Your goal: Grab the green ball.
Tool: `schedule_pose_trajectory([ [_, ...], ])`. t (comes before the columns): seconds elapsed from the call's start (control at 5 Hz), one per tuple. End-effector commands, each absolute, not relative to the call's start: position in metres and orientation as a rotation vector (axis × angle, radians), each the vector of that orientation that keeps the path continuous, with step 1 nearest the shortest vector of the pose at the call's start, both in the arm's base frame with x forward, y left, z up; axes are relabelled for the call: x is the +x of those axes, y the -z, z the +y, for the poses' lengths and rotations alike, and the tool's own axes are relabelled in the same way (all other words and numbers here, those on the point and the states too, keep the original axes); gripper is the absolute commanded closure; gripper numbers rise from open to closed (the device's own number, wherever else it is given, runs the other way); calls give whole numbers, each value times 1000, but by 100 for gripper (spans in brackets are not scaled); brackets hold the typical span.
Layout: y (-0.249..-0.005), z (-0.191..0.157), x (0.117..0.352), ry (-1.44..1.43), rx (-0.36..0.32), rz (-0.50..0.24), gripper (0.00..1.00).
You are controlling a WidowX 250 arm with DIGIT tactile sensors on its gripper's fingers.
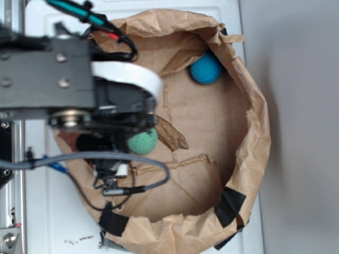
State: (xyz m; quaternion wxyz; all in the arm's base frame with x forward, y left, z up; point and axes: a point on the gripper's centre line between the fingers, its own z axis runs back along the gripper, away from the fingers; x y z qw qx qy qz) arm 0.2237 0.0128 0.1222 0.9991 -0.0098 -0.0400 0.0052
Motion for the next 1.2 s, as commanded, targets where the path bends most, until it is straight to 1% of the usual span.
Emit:
schedule_pose_trajectory([
  [0.0,-161,23,250,-71,-71,-74,0],
  [0.4,-123,20,250,-56,12,-91,0],
  [0.6,-99,22,247,-31,45,-99,0],
  [0.8,-82,29,255,-31,59,-108,0],
  [1.0,-82,39,265,-49,42,-95,0],
])
